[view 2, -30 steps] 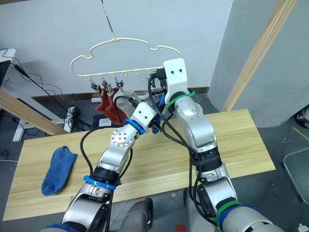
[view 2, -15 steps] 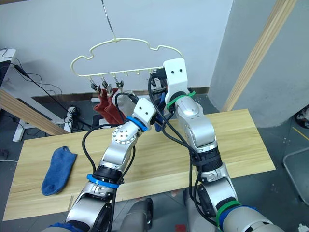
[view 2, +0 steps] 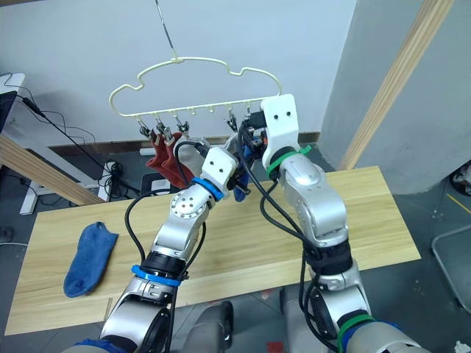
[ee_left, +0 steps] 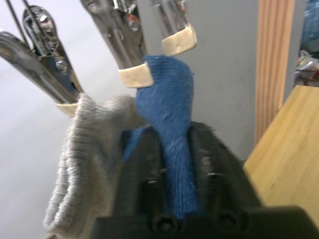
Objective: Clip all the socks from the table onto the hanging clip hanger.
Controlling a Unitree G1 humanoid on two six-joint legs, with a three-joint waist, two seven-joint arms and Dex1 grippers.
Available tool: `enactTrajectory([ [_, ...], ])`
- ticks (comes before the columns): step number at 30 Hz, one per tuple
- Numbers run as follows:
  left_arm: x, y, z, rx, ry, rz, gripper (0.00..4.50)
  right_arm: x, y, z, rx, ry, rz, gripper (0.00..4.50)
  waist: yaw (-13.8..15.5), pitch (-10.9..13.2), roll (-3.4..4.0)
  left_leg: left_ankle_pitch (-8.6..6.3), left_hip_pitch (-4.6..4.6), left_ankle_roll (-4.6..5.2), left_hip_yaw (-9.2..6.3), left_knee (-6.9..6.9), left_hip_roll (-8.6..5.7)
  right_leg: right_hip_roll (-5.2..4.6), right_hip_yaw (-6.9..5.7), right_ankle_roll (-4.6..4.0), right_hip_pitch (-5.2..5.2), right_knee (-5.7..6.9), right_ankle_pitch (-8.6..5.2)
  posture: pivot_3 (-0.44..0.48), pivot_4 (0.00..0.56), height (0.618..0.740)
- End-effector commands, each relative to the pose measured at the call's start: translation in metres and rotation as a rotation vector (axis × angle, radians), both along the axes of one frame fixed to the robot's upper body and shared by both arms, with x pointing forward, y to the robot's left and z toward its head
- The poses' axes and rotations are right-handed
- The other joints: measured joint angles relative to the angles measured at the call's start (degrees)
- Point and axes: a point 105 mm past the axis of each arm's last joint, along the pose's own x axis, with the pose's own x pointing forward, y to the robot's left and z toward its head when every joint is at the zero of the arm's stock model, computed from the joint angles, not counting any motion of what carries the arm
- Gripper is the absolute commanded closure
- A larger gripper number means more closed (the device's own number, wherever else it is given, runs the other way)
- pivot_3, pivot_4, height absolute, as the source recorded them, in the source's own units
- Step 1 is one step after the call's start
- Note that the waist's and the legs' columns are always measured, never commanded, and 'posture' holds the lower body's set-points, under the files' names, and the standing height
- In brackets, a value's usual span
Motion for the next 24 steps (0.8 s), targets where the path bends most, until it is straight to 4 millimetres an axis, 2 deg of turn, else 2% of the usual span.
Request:
enactTrajectory([
  [1,-0.009,-0.003,0.016,-0.005,-0.049,-0.062,2.36,-0.024,0.002,0.015,-0.009,-0.07,0.078,1.75,0.0,0.0,0.0,0.0,0.01,0.0,0.0,0.0,0.0,0.0,-0.01,0.0,0.0,0.01,0.0,-0.212,0.319,0.74],
  [2,-0.011,-0.002,0.016,0.006,-0.048,-0.08,2.11,-0.028,-0.001,0.015,-0.015,-0.076,0.078,1.75,-0.03,0.0,0.0,0.0,0.01,0.0,0.0,0.01,0.0,0.01,0.0,0.01,0.0,0.01,-0.01,-0.214,0.318,0.74],
  [5,-0.019,0.004,0.016,0.04,-0.044,-0.14,2.11,-0.032,-0.01,0.017,-0.035,-0.098,0.058,1.75,-0.1,0.0,0.0,0.01,0.03,0.01,0.01,0.01,0.01,0.02,0.0,0.02,0.0,0.02,-0.01,-0.216,0.318,0.74],
  [9,-0.037,0.014,0.023,0.053,-0.028,-0.271,2.11,-0.025,-0.025,0.017,-0.042,-0.109,-0.034,1.75,-0.17,0.0,0.0,0.04,0.04,0.05,0.02,0.01,0.03,0.03,0.0,0.25,0.0,0.02,-0.15,-0.217,0.317,0.74],
  [12,-0.05,0.023,0.029,0.047,0.002,-0.341,2.11,-0.019,-0.028,0.018,-0.036,-0.112,-0.074,1.75,-0.17,0.0,0.0,0.05,0.04,0.07,0.02,0.01,0.04,0.03,0.0,0.25,0.0,0.01,-0.16,-0.217,0.315,0.74],
  [15,-0.058,0.035,0.037,0.055,0.019,-0.369,2.08,-0.013,-0.029,0.015,-0.025,-0.096,-0.103,2.29,-0.16,0.0,0.0,0.06,0.04,0.07,0.03,0.01,0.05,0.04,0.01,0.25,0.0,0.0,-0.16,-0.202,0.311,0.74],
  [18,-0.061,0.045,0.043,0.073,0.029,-0.366,2.08,-0.01,-0.028,0.014,-0.022,-0.09,-0.114,3.28,-0.06,0.0,0.0,0.06,0.04,0.08,0.02,0.0,0.05,0.04,0.0,0.25,0.0,-0.01,-0.16,-0.193,0.31,0.74],
  [24,-0.057,0.058,0.05,0.1,0.014,-0.313,2.08,0.006,-0.028,0.011,-0.019,-0.065,-0.168,3.28,0.08,0.0,0.0,0.06,0.03,0.08,0.02,-0.01,0.04,0.04,0.0,0.25,0.0,-0.03,-0.16,-0.176,0.306,0.74],
])
